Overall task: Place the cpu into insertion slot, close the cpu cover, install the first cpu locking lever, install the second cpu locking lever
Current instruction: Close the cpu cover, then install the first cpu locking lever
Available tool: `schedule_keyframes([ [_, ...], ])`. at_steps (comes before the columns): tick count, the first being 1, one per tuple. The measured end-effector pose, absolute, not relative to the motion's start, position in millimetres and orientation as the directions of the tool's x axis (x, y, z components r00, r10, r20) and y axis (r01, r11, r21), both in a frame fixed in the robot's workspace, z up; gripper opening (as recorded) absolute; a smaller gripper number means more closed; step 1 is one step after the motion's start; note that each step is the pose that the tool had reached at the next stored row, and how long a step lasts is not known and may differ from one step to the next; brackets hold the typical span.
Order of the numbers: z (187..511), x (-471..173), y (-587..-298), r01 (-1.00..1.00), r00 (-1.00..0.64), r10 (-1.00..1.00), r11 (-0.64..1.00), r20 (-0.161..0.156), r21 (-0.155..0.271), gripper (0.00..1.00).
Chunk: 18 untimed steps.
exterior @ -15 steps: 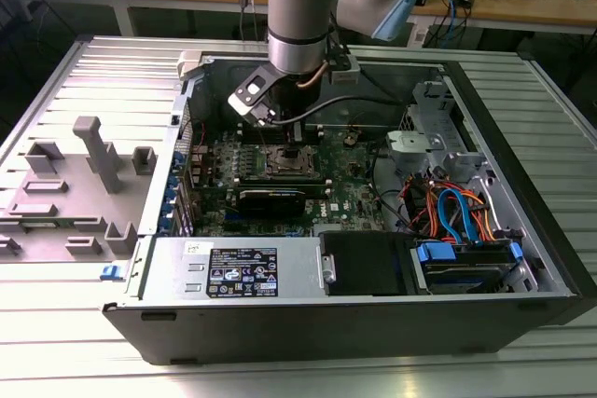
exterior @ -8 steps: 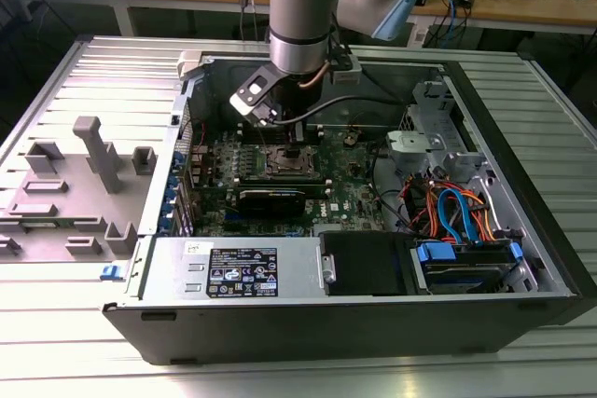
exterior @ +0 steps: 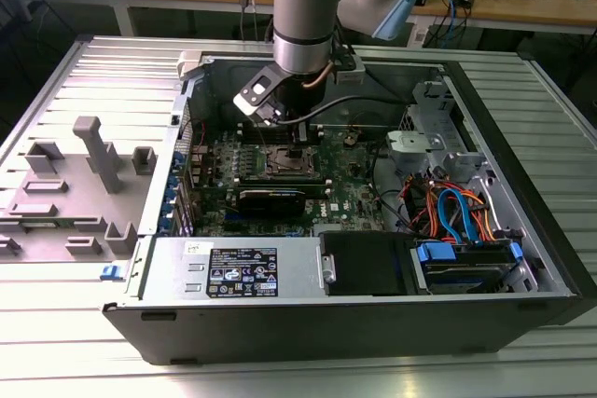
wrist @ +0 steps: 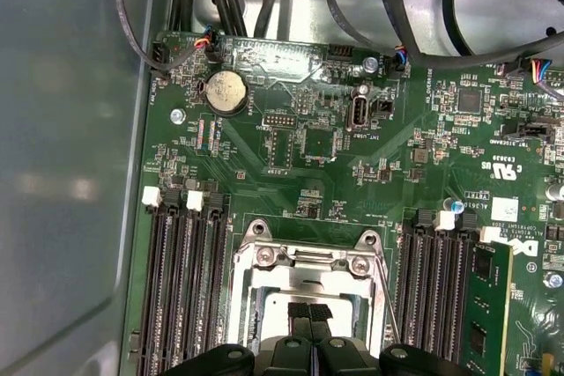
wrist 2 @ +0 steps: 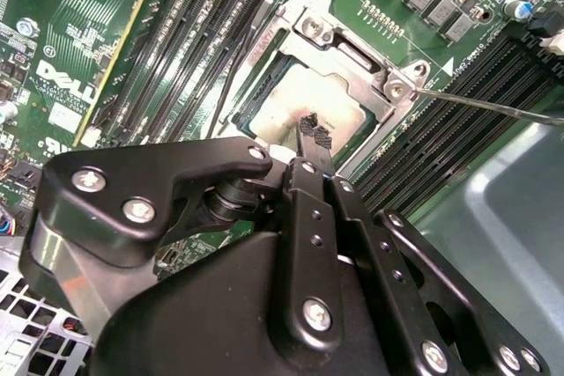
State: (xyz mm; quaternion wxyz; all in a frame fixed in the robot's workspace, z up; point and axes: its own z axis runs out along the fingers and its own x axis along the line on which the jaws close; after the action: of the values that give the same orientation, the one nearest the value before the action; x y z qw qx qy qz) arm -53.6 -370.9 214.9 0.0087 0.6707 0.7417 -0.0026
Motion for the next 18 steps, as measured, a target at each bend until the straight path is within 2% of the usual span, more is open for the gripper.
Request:
schedule_keyframes([
  [18,214.9,-49.2,-370.9,0.995,-0.1,0.995,0.1,-0.016,0.008,0.11],
])
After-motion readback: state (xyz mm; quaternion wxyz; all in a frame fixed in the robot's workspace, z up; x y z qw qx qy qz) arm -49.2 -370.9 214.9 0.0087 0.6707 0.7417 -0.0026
